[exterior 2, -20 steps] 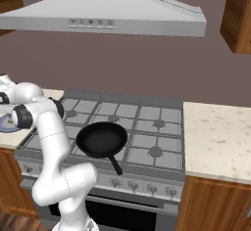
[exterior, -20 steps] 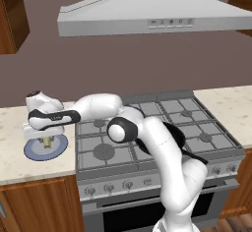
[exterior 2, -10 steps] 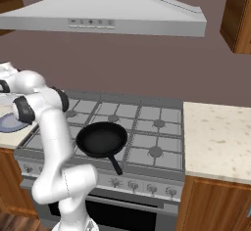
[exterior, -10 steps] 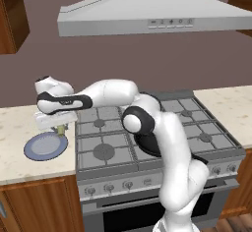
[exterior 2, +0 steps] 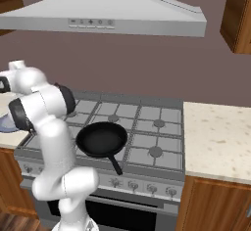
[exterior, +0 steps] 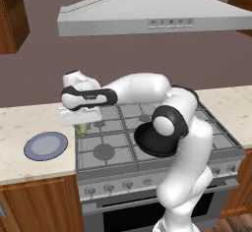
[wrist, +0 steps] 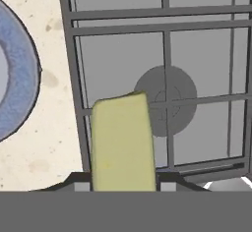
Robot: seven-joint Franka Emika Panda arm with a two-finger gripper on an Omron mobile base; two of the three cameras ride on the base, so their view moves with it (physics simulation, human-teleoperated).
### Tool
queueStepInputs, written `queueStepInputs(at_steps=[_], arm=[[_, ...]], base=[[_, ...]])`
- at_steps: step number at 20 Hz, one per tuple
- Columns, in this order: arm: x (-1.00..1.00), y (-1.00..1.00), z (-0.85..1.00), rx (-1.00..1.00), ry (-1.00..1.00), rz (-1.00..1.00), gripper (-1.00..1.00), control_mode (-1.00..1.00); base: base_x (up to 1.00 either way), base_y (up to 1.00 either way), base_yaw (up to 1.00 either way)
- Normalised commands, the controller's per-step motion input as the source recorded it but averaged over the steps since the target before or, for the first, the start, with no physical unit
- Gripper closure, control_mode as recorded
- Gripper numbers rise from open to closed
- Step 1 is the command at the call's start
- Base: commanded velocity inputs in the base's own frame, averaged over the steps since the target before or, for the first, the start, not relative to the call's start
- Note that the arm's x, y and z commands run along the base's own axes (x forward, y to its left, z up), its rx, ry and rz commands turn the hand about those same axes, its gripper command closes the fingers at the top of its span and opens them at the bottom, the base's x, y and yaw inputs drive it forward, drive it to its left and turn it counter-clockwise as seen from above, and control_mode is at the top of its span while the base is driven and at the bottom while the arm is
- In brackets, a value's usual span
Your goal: Pick up the butter stick and place it in the pan. Then turn on the burner for the pan.
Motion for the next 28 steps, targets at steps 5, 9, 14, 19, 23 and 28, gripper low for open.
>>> queueStepInputs(at_steps=[5, 9, 14, 19, 23, 28], arm=[[-0.72, -1.00, 0.14, 0.10, -0.06, -0.04, 1.00, -1.00], [-0.18, -1.00, 0.53, 0.07, -0.01, 0.00, 1.00, -1.00], [-0.28, -1.00, 0.44, 0.02, 0.00, 0.00, 1.00, -1.00], [-0.33, -1.00, 0.01, 0.00, 0.00, 0.00, 1.00, -1.00], [-0.05, -0.68, 0.00, 0.00, 0.00, 0.00, 1.00, -1.00], [0.03, -0.56, 0.00, 0.00, 0.00, 0.00, 1.00, -1.00]], base=[[0.00, 0.00, 0.00], [0.00, 0.00, 0.00], [0.00, 0.00, 0.00], [0.00, 0.00, 0.00], [0.00, 0.00, 0.00], [0.00, 0.00, 0.00]])
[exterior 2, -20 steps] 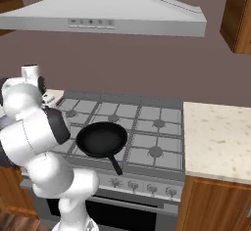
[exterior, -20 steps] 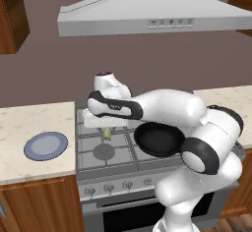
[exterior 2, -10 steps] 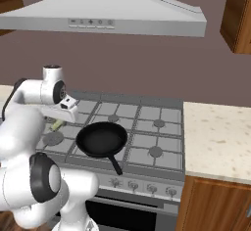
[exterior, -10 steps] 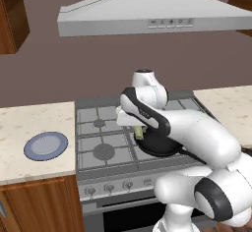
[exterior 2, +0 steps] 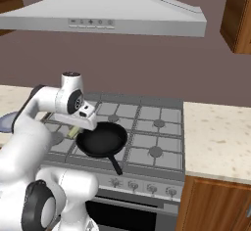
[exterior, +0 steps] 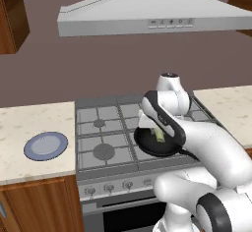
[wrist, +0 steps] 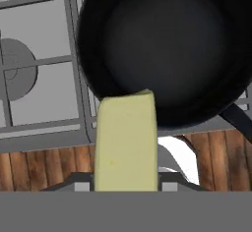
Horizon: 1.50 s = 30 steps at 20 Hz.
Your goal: Pick up the butter stick and place it in the pan. Then turn on the burner for the pan.
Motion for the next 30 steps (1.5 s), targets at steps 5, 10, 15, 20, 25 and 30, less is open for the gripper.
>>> queueStepInputs(at_steps=[5, 10, 15, 20, 25, 30], arm=[[0.28, -0.44, 0.00, 0.00, 0.00, 0.00, 1.00, -1.00], [0.29, -0.40, -0.21, 0.00, 0.00, 0.00, 1.00, -1.00], [0.22, -0.19, -0.32, 0.00, 0.00, 0.00, 1.00, -1.00], [0.07, -0.03, -0.44, 0.00, 0.00, 0.00, 1.00, -1.00], [0.15, 0.00, -0.54, -0.01, 0.00, 0.00, 1.00, -1.00], [0.13, 0.00, -0.38, 0.00, 0.00, 0.00, -1.00, -1.00]], base=[[0.00, 0.00, 0.00], [0.00, 0.00, 0.00], [0.00, 0.00, 0.00], [0.00, 0.00, 0.00], [0.00, 0.00, 0.00], [0.00, 0.00, 0.00]])
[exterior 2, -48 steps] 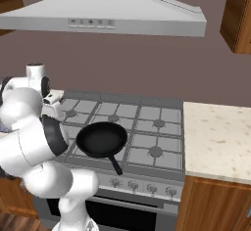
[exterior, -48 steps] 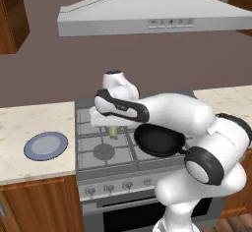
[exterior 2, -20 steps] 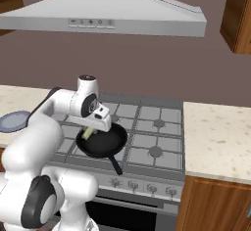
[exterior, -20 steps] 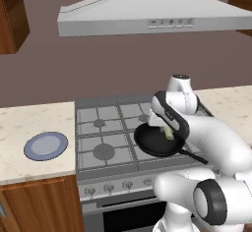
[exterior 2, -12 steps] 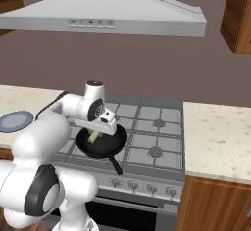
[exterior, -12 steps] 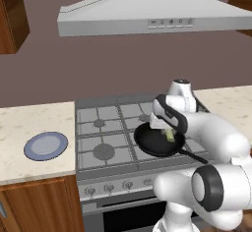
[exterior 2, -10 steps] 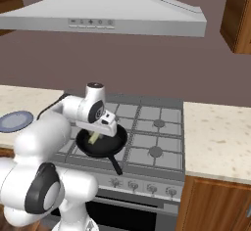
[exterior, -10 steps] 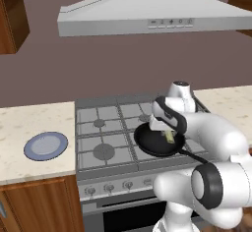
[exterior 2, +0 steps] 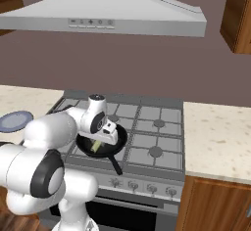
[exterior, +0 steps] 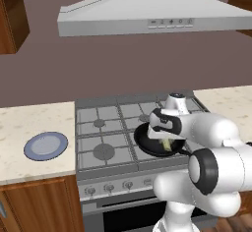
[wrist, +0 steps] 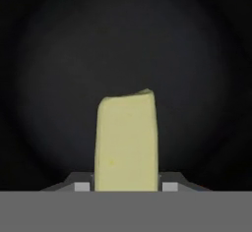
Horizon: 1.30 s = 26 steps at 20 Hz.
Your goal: Pick up the butter stick and place it in the pan. Then turn on the burner for the pan.
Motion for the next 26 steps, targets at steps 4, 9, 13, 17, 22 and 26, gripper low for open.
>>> queueStepInputs(at_steps=[4, 9, 13, 17, 22, 26], arm=[[0.00, 0.00, 0.00, 0.00, 0.00, 0.00, -1.00, -1.00], [0.00, 0.00, 0.09, 0.00, -0.02, 0.00, -1.00, -1.00], [-0.16, 0.07, 0.35, 0.00, -0.09, 0.00, -1.00, -1.00], [-0.36, 0.32, 0.30, 0.00, -0.25, 0.05, -1.00, -1.00], [-0.30, 0.58, 0.09, 0.00, -0.21, 0.02, -1.00, -1.00], [-0.20, 0.60, 0.00, 0.00, -0.18, 0.00, -1.00, -1.00]], base=[[0.00, 0.00, 0.00], [0.00, 0.00, 0.00], [0.00, 0.00, 0.00], [0.00, 0.00, 0.00], [0.00, 0.00, 0.00], [0.00, 0.00, 0.00]])
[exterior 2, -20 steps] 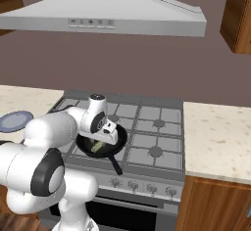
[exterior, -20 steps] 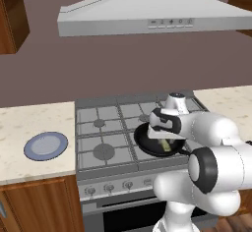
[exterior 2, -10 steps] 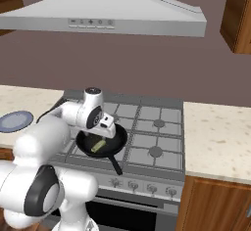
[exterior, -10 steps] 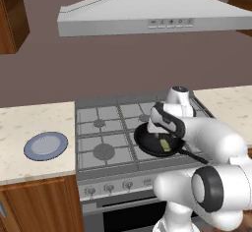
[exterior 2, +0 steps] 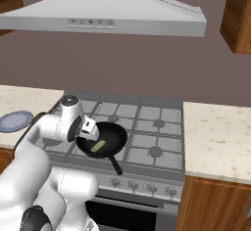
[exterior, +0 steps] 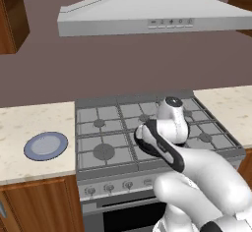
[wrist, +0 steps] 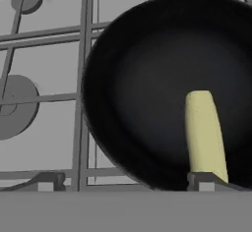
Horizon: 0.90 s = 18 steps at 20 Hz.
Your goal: Pick up the butter stick and place it in the pan. Then turn on the burner for the pan.
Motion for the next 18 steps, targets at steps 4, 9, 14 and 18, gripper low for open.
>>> queueStepInputs(at_steps=[4, 9, 14, 18], arm=[[-0.16, 0.56, -0.05, -0.02, -0.21, 0.01, -1.00, -1.00], [-0.29, 0.39, -0.04, -0.01, -0.18, 0.00, -1.00, -1.00], [-0.26, 0.25, -0.47, -0.02, -0.20, 0.00, -1.00, -1.00], [-0.33, 0.14, -0.66, -0.01, -0.26, 0.00, -1.00, -1.00]], base=[[0.00, 0.00, 0.00], [0.00, 0.00, 0.00], [0.00, 0.00, 0.00], [0.00, 0.00, 0.00]])
